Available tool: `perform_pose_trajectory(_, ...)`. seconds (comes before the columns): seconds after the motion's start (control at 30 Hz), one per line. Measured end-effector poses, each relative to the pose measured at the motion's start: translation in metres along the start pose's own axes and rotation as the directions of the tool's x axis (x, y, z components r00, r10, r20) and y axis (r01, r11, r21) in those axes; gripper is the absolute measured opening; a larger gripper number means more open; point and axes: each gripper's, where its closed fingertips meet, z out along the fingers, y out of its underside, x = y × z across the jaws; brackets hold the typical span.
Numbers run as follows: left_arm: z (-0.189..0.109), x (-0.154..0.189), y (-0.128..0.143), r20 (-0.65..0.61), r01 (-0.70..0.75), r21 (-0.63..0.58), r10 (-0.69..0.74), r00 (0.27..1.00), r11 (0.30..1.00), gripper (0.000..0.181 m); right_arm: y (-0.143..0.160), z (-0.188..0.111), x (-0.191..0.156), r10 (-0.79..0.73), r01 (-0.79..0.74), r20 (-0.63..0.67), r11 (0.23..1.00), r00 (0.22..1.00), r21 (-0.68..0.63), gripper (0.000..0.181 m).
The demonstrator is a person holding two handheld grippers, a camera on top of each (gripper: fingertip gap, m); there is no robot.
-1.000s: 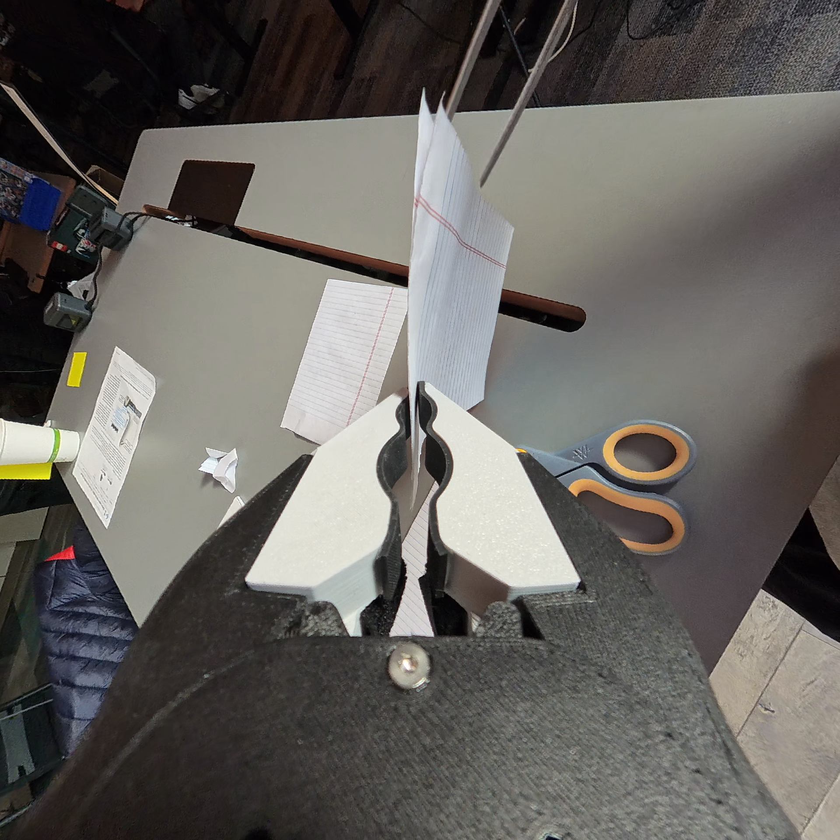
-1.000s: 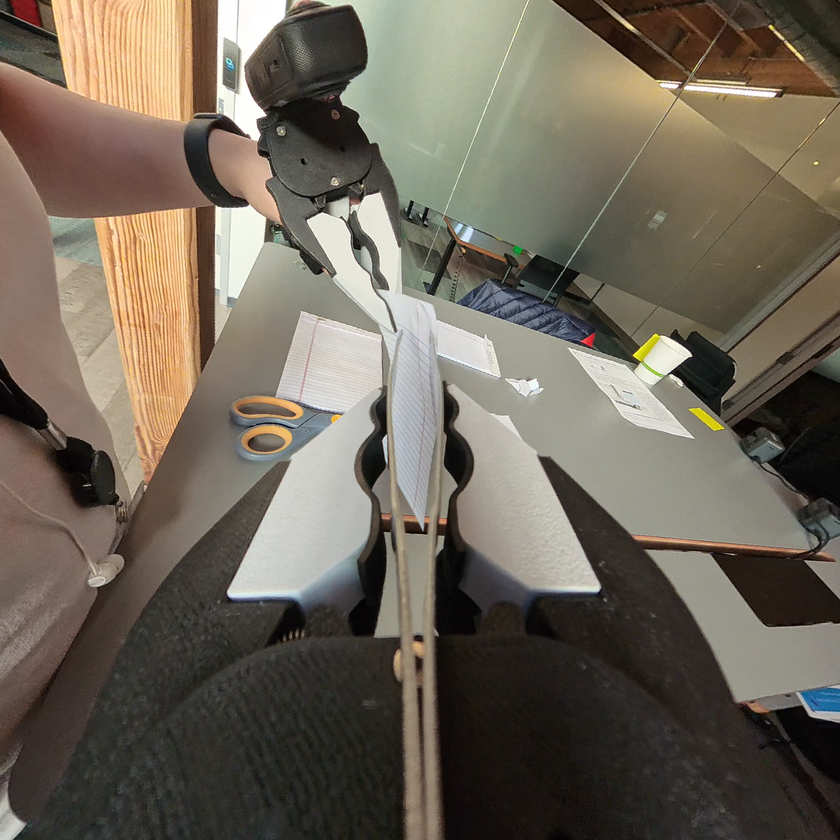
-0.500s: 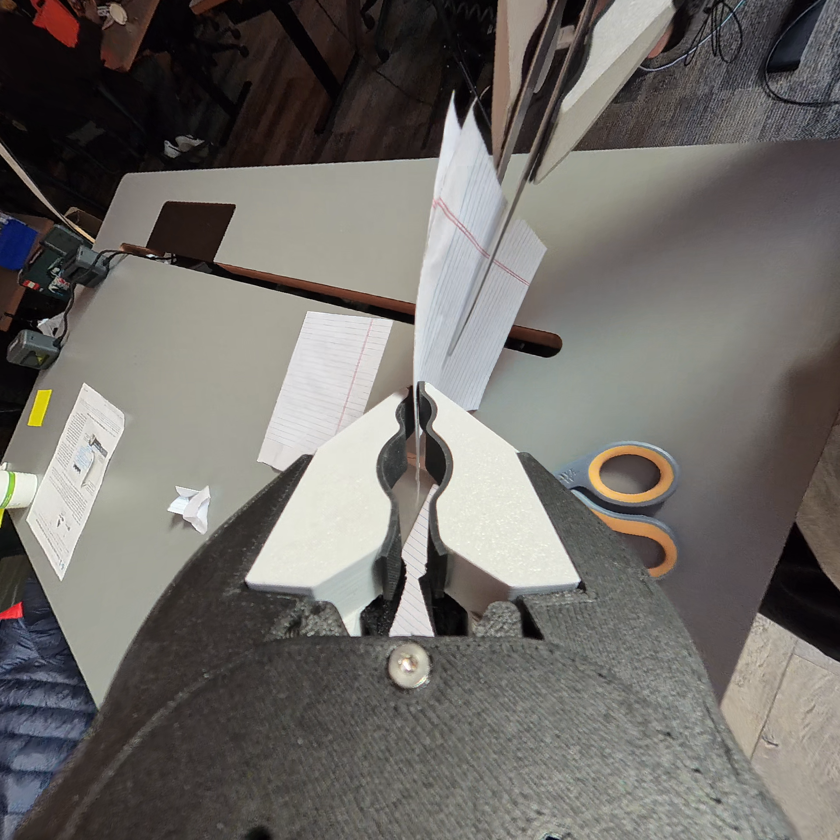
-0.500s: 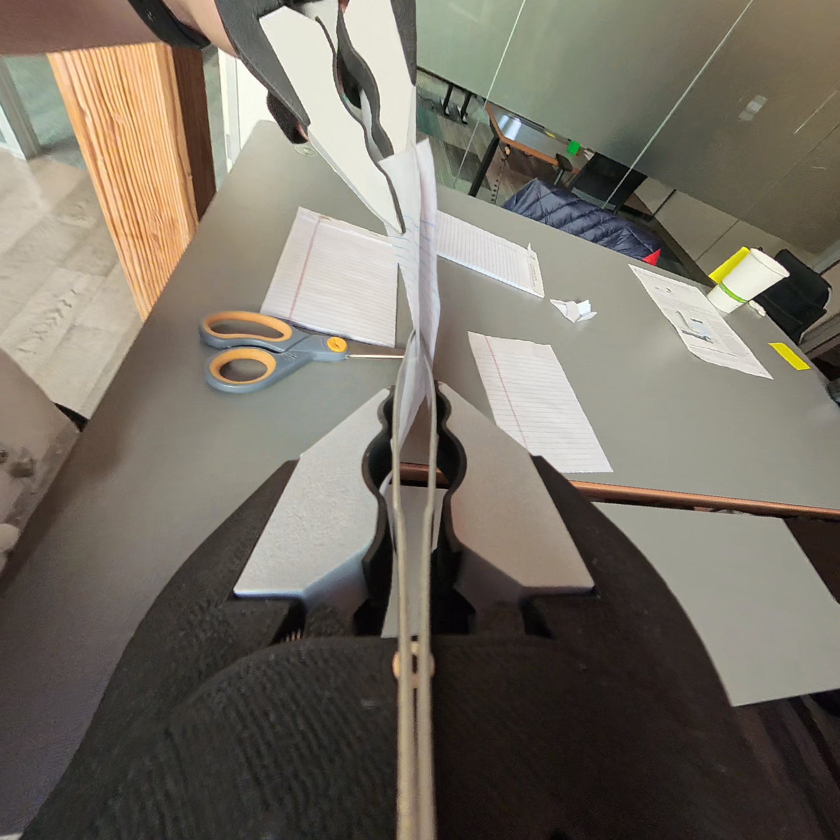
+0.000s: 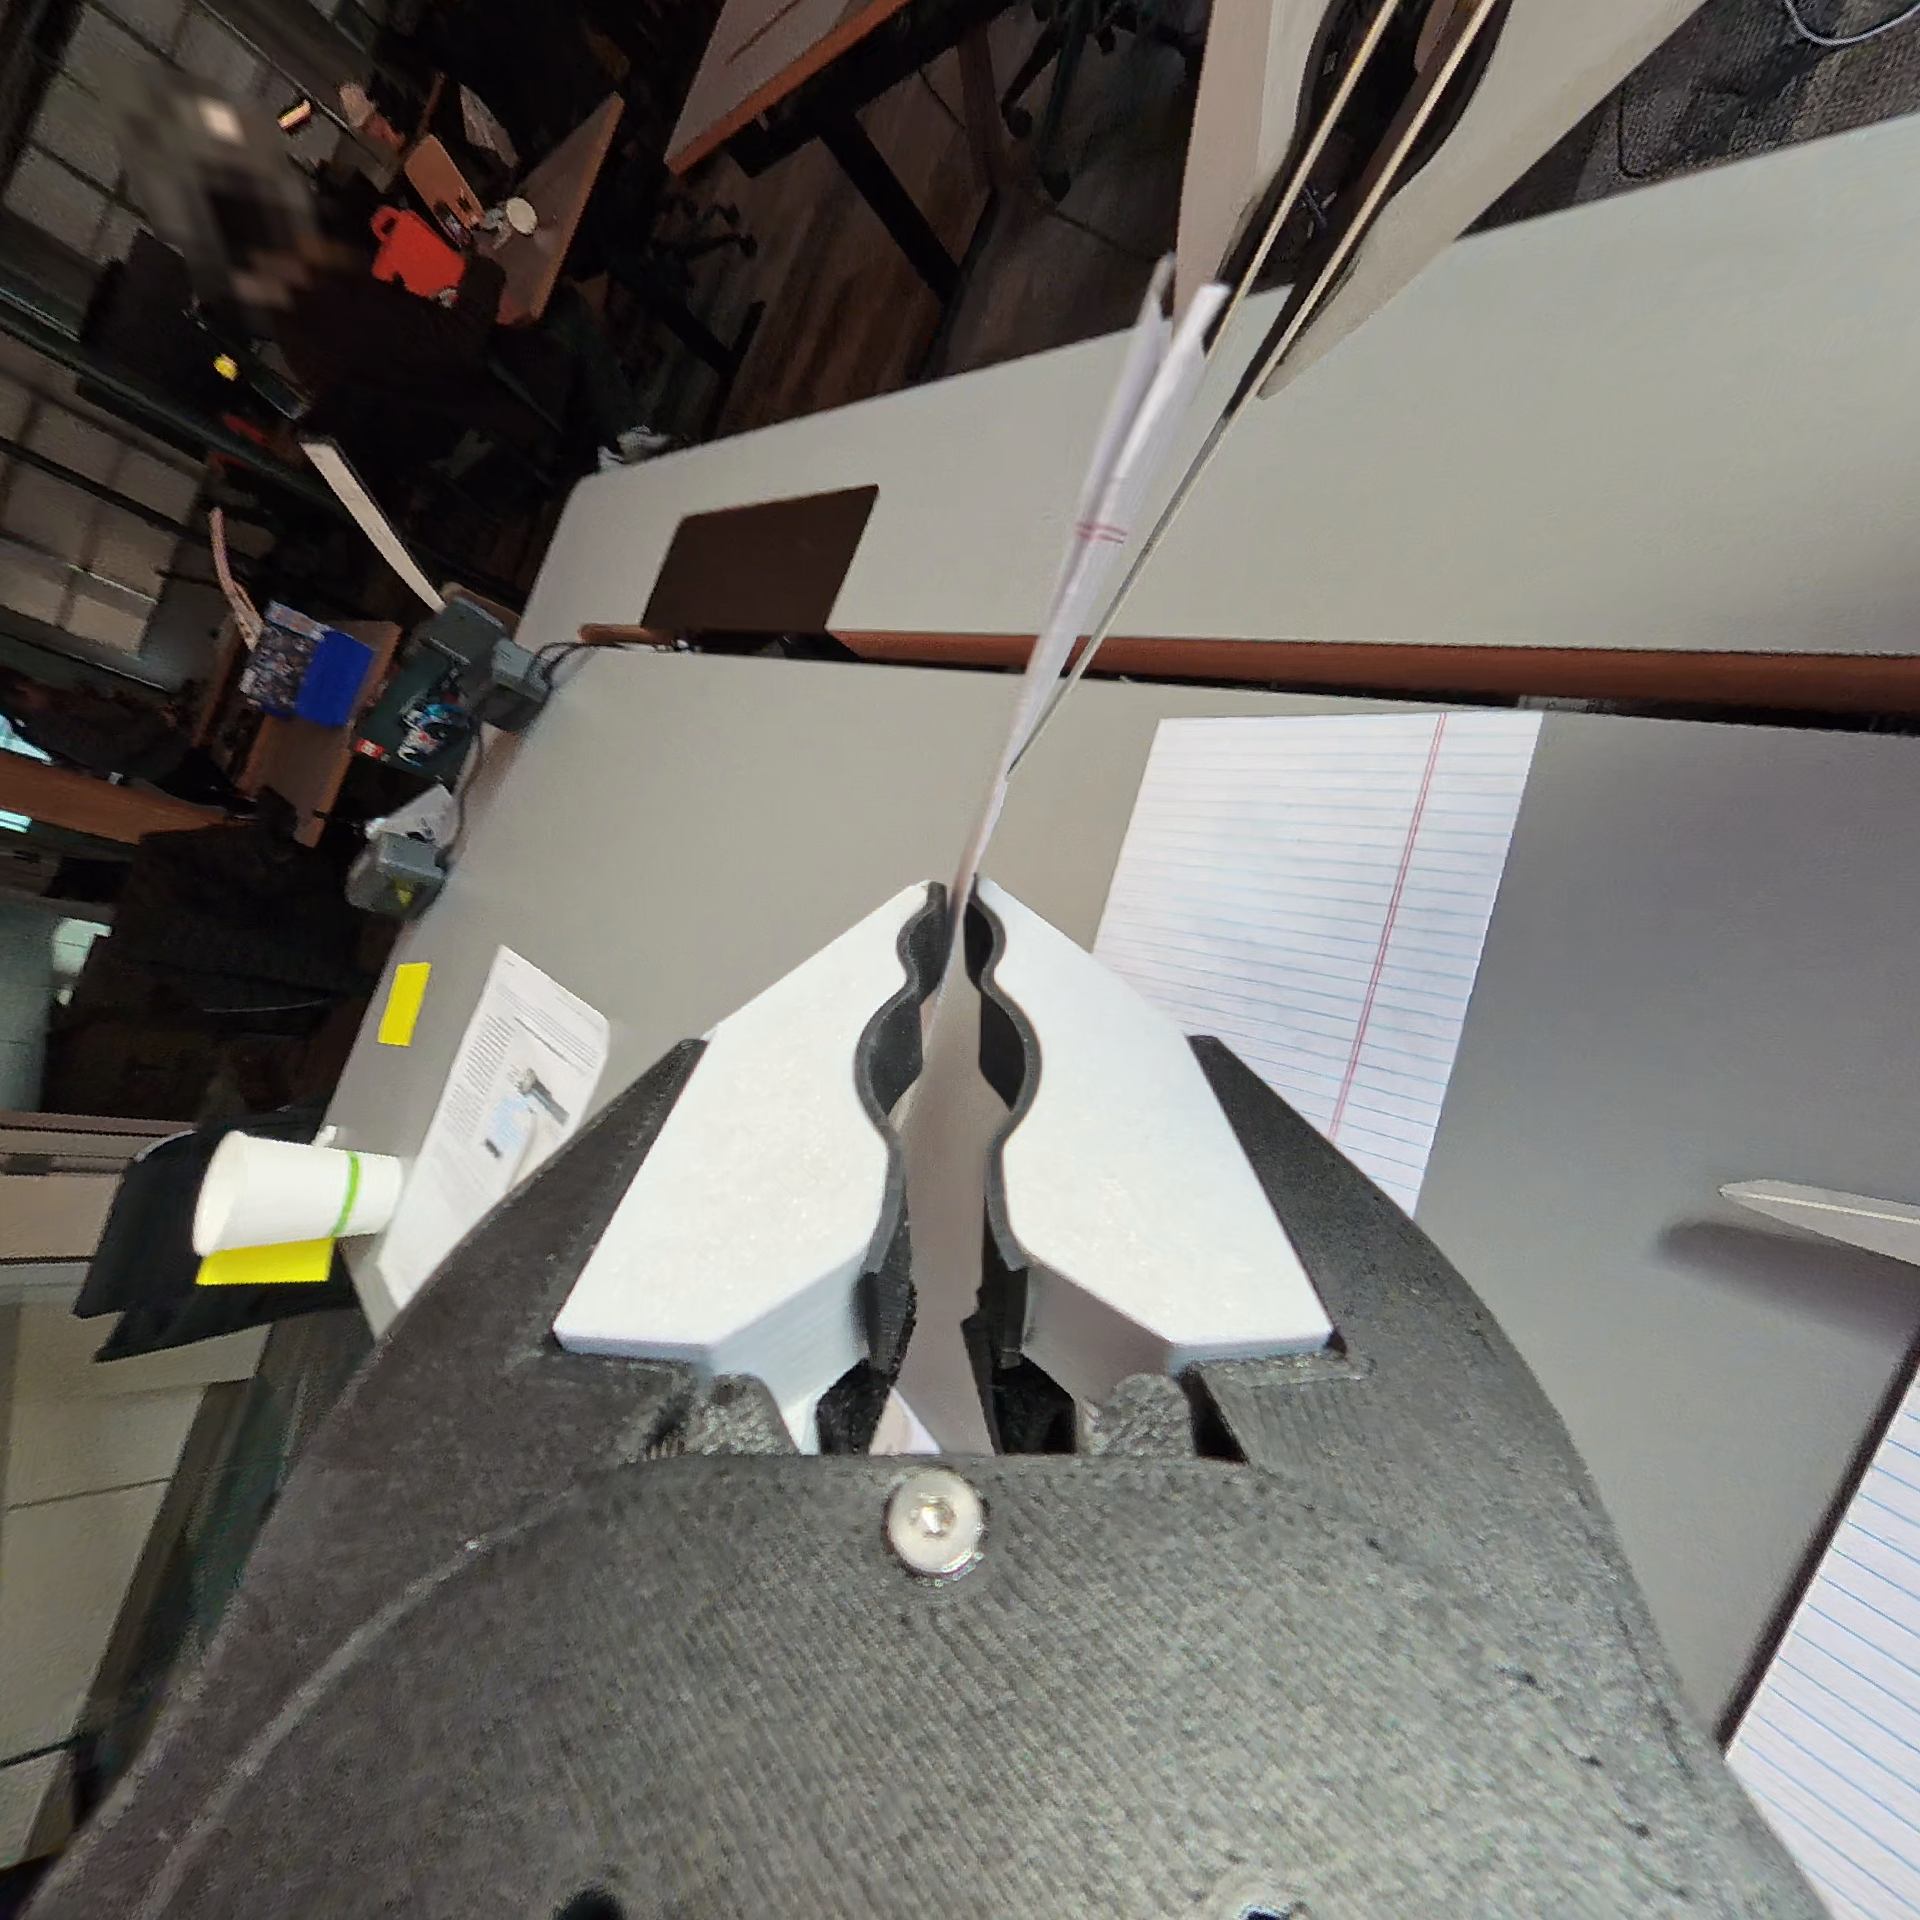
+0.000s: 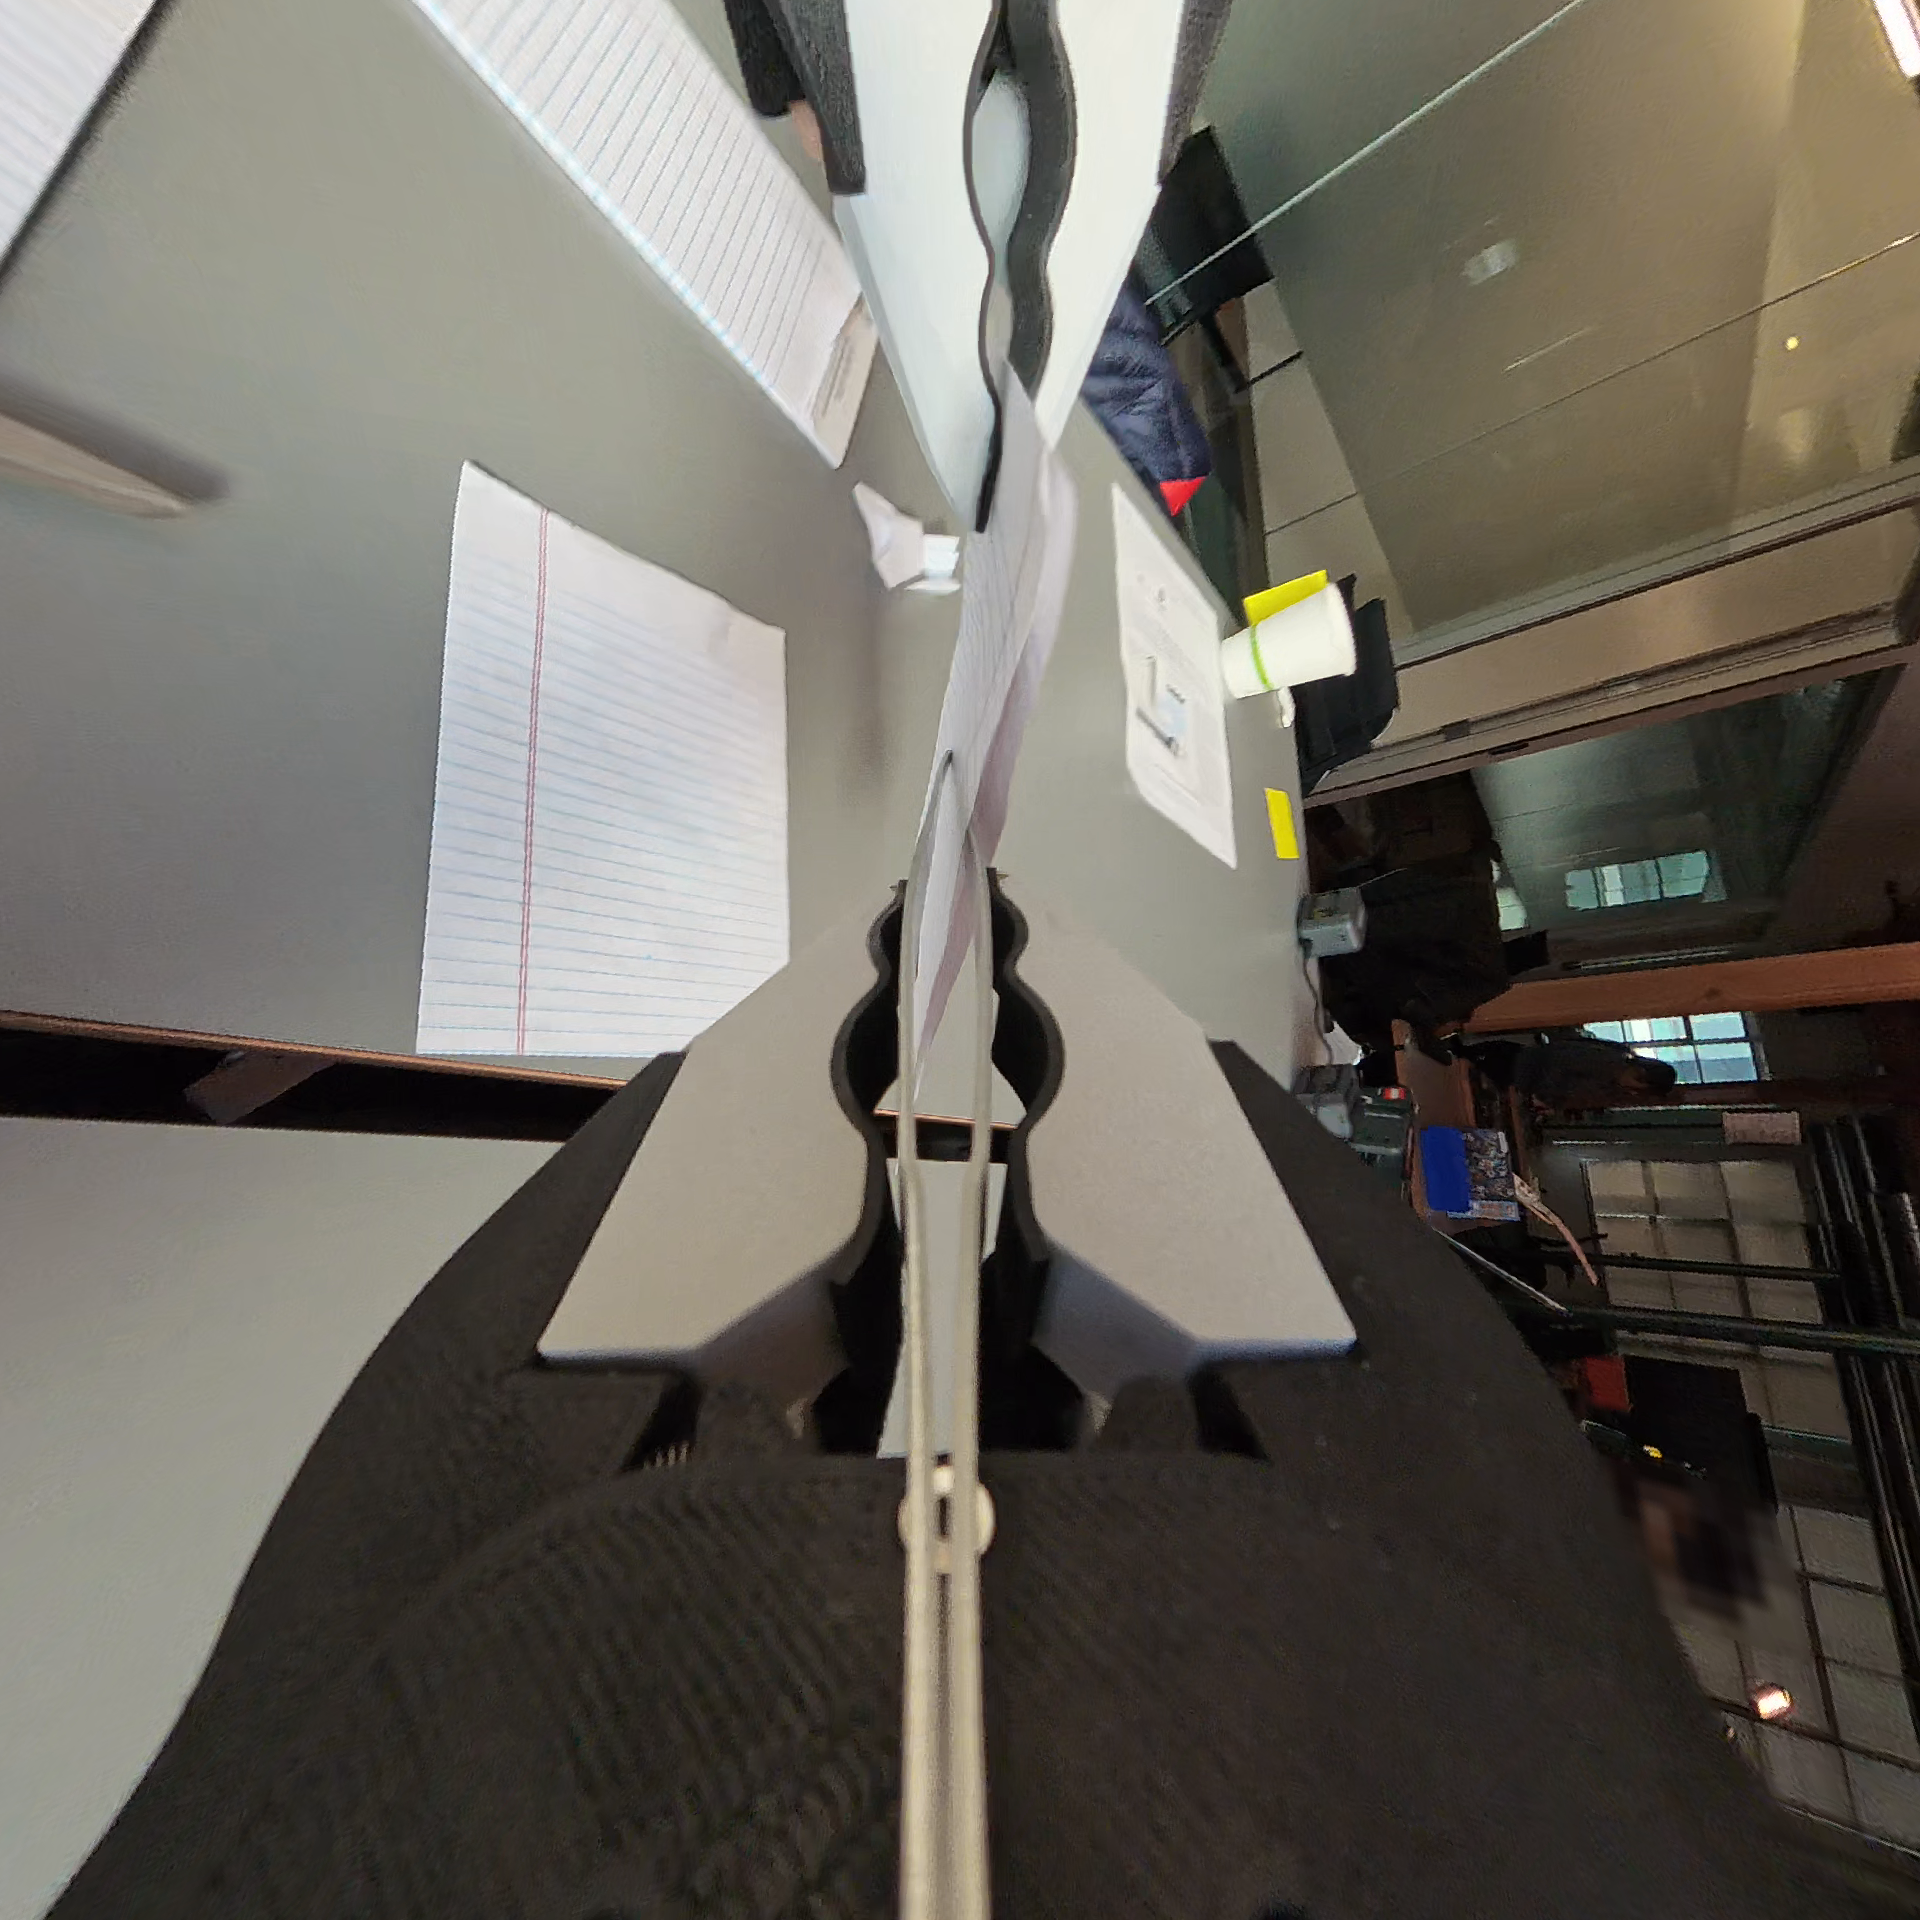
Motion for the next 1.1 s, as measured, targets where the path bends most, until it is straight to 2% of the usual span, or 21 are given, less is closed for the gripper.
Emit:
perform_pose_trajectory(0.1, 0.019, 0.027, 0.047, -0.04, 0.102, -0.055, -0.104, 0.994, 0.993, 0.02, 0.024, 0.038, -0.038, -0.041, 0.046, 0.055, 0.995, 0.998, -0.088, 0.011)
perform_pose_trajectory(0.17, 0.024, 0.044, 0.072, -0.066, 0.187, -0.09, -0.193, 0.979, 0.978, 0.036, 0.034, 0.051, -0.062, -0.064, 0.073, 0.078, 0.99, 0.995, -0.12, 0.011)
perform_pose_trajectory(0.27, 0.015, 0.058, 0.085, -0.086, 0.307, -0.088, -0.314, 0.945, 0.948, 0.045, 0.029, 0.054, -0.086, -0.074, 0.083, 0.09, 0.991, 0.993, -0.106, 0.011)
perform_pose_trajectory(0.37, -0.005, 0.064, 0.082, -0.084, 0.408, -0.045, -0.411, 0.908, 0.912, 0.042, 0.017, 0.05, -0.095, -0.031, 0.039, 0.101, 0.996, 0.994, -0.082, 0.011)
perform_pose_trajectory(0.47, -0.026, 0.072, 0.084, -0.063, 0.55, -0.051, -0.552, 0.831, 0.834, 0.046, 0.008, 0.044, -0.096, 0.024, -0.017, 0.096, 0.997, 0.995, -0.077, 0.011)
perform_pose_trajectory(0.53, -0.042, 0.078, 0.086, -0.036, 0.633, -0.056, -0.635, 0.772, 0.772, 0.054, 0.004, 0.038, -0.09, 0.028, -0.024, 0.04, 0.996, 0.999, -0.082, 0.011)
perform_pose_trajectory(0.6, -0.058, 0.084, 0.084, -0.004, 0.714, -0.016, -0.714, 0.7, 0.7, 0.049, 0.001, 0.033, -0.086, 0.05, -0.051, -0.007, 0.995, 0.999, -0.081, 0.011)
perform_pose_trajectory(0.73, -0.08, 0.11, 0.069, -0.008, 0.807, 0.035, -0.807, 0.59, 0.59, 0.052, 0.002, 0.019, -0.079, 0.042, -0.056, -0.119, 0.992, 0.992, -0.116, 0.012)
perform_pose_trajectory(0.9, -0.083, 0.133, 0.027, -0.155, 0.935, 0.044, -0.922, 0.355, 0.352, 0.052, -0.003, 0.014, -0.083, 0.069, -0.091, -0.167, 0.988, 0.984, -0.126, 0.011)
perform_pose_trajectory(0.97, -0.078, 0.137, 0.018, -0.163, 0.942, 0.025, -0.928, 0.335, 0.335, 0.054, 0.003, 0.018, -0.09, 0.095, -0.121, -0.164, 0.981, 0.982, -0.155, 0.012)
perform_pose_trajectory(1.1, -0.076, 0.145, 0.005, -0.157, 0.934, 0.032, -0.921, 0.356, 0.356, 0.053, 0.019, 0.013, -0.098, 0.202, -0.237, -0.181, 0.951, 0.962, -0.196, 0.011)
